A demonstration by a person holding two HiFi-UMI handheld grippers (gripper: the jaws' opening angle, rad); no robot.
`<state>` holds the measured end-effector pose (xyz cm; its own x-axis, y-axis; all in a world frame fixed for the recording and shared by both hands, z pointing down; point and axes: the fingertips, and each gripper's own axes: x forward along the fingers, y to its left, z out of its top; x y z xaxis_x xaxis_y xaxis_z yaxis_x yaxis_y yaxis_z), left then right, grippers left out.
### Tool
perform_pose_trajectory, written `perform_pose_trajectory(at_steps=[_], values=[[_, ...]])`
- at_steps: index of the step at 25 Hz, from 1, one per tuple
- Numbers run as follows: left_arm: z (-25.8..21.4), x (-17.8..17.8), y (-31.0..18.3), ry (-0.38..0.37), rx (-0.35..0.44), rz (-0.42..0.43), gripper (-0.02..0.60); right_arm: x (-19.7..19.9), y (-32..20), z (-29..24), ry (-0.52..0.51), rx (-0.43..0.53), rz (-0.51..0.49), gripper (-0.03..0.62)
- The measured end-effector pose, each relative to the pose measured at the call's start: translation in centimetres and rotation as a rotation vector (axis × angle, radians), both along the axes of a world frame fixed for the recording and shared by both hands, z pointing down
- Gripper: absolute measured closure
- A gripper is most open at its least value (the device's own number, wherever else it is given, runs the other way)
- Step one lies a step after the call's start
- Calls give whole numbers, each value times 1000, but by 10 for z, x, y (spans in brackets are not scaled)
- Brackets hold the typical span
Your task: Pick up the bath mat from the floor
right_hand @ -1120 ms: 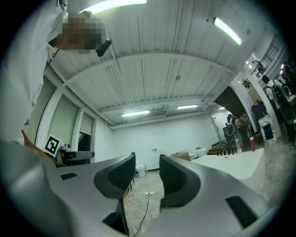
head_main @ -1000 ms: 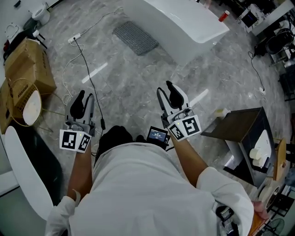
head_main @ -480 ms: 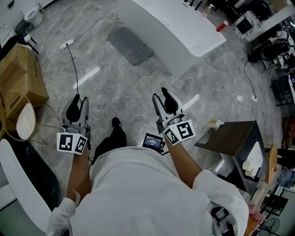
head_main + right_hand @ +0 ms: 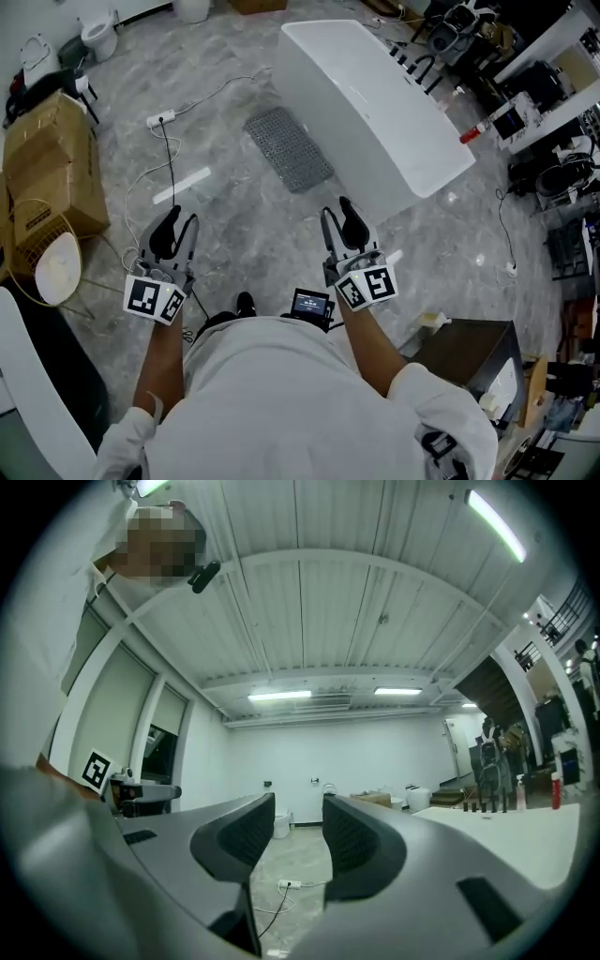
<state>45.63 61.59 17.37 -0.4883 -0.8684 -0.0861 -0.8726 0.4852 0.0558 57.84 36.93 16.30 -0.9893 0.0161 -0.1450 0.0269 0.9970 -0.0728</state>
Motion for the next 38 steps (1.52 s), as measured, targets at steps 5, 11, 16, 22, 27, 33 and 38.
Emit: perform_pose_trajectory(at_steps=[5,11,16,22,27,33,38], values=[[13,-43,-6,50,2,9,448,-42,-5,6,15,-12,5,417],[33,-90,-31,78,-14,33,448,-84,-31,29,20,-44,30,417],[29,-145,-73,70,-39,67,448,-144,-74,38,10,-82,47,421],[21,-237,-126,66,-86,51,448,-242,-122,54,29,-126,9,424],[19,-311,-181,77,-118,68,448,-313,-167,61,35,-153,-14,424],[22,-391,-241,94,-155,78,443,-393,-216,83,70,-178,-52,424],[23,-449,-264,94,-149,57,443,-438,-246,90,78,-175,-38,424]])
